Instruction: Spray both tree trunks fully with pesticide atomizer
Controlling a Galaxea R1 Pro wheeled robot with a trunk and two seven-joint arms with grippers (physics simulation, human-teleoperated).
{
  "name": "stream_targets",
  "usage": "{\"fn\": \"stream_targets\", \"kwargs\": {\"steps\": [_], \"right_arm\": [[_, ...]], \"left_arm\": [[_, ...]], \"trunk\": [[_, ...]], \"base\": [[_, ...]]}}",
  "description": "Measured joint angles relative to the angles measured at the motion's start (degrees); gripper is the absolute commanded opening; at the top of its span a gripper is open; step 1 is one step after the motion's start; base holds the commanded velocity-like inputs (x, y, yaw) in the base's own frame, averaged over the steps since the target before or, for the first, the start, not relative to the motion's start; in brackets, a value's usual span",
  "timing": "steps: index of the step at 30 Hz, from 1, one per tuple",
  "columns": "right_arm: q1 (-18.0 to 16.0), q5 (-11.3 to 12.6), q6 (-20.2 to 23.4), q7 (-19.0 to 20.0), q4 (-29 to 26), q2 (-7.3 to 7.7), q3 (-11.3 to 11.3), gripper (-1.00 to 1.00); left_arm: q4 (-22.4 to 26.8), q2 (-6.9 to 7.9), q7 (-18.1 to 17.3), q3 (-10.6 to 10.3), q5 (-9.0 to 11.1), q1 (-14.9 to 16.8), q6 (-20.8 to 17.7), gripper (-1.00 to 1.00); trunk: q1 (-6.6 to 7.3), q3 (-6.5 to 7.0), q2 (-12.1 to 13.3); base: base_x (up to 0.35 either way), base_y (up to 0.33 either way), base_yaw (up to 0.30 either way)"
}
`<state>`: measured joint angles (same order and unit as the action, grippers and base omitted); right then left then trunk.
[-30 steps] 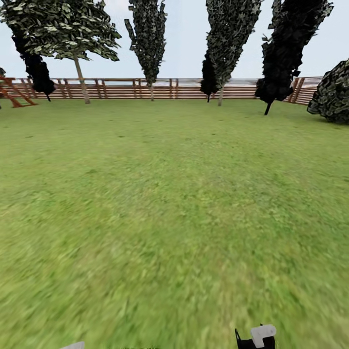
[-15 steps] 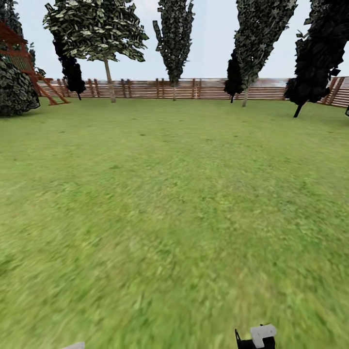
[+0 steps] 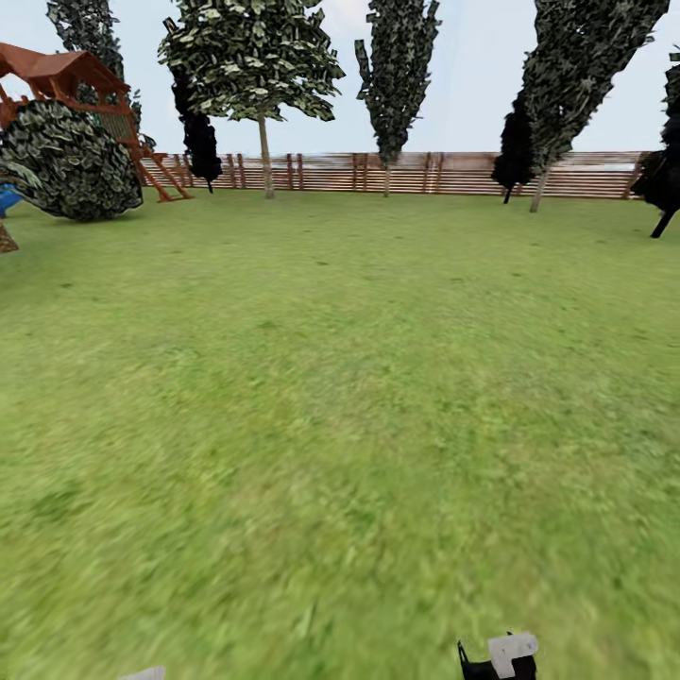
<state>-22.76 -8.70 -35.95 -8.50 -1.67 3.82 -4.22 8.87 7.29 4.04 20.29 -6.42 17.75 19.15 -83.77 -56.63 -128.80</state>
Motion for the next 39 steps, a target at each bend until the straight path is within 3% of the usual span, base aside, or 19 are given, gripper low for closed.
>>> {"fn": "stream_targets", "kwargs": {"steps": [18, 39], "right_arm": [[0.00, -0.01, 0.01, 0.07, 0.00, -0.58, -0.01, 1.00], [0.00, -0.35, 0.17, 0.24, 0.03, -0.40, -0.16, 1.00]], "left_arm": [[0.21, 0.15, 0.00, 0.09, -0.18, -1.32, 0.19, -1.00], [0.18, 0.09, 0.00, 0.01, -0.18, -1.32, 0.19, -1.00]], "trunk": [[0.00, 0.00, 0.00], [0.00, 0.00, 0.00]], "base": [[0.294, 0.172, 0.280], [0.329, 0.058, 0.012]]}}
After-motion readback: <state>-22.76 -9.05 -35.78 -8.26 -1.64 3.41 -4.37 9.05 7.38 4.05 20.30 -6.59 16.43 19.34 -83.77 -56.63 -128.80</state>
